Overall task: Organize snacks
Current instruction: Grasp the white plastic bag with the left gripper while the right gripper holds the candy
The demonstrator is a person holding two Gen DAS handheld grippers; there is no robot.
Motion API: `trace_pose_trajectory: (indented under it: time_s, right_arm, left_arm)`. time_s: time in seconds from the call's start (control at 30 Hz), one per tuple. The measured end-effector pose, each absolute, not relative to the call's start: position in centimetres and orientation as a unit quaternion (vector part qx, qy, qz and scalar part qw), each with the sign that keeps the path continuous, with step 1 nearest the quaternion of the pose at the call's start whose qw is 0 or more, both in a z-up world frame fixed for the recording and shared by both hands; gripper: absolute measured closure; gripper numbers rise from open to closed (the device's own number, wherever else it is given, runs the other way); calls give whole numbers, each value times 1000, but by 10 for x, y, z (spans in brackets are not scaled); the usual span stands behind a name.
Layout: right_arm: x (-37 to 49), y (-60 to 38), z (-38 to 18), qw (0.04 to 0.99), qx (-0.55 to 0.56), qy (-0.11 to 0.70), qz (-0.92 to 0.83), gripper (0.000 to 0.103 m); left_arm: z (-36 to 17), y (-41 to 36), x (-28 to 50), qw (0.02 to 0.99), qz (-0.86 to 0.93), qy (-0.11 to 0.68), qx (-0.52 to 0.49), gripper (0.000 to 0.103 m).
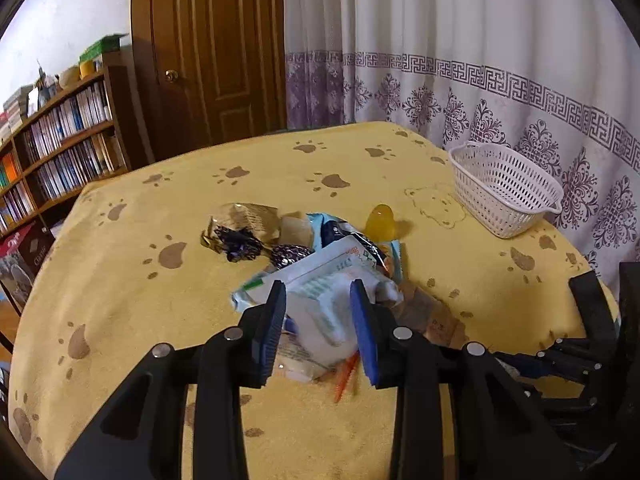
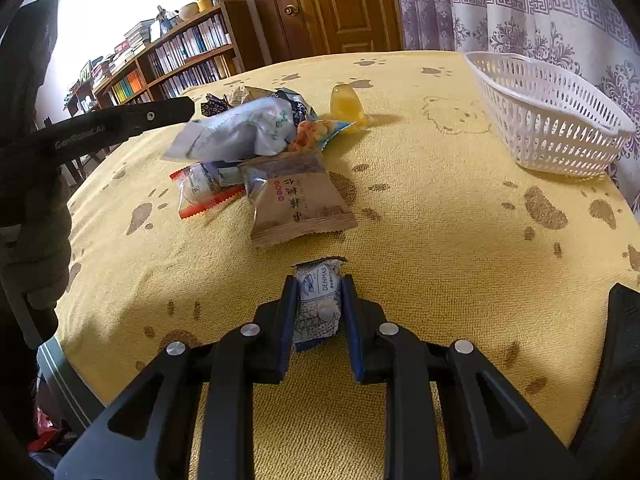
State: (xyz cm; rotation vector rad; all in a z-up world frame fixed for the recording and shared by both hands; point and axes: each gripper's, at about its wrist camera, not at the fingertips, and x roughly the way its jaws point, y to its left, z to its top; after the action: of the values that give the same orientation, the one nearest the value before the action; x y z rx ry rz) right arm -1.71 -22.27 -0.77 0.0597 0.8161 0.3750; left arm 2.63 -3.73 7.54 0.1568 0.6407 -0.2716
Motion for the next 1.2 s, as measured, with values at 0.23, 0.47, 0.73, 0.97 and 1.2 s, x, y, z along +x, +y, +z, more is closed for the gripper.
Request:
trace_pose_trajectory:
  time_s: [0.23,0.47,0.73,0.97,1.2]
  right_arm:
    - [-17,-221,-8,901,25,394,179,80]
    - [-17,-221,-9,901,24,394,179,80]
    - [-16,-220,-9,901,25,394,179,80]
    - [-16,-220,-9,901,25,394,179,80]
    - [-16,-220,-9,901,24,394,179,80]
  left_arm:
    - [68,-54,31,930,-166,298,134,25]
    - [41,-63,72,911,-163,334,178,25]
    - [29,-62,76,909,-163,346,162,39]
    - [50,-55,54,925,-162,325,115,73]
    - [67,-40,29,934,-153,310,87,81]
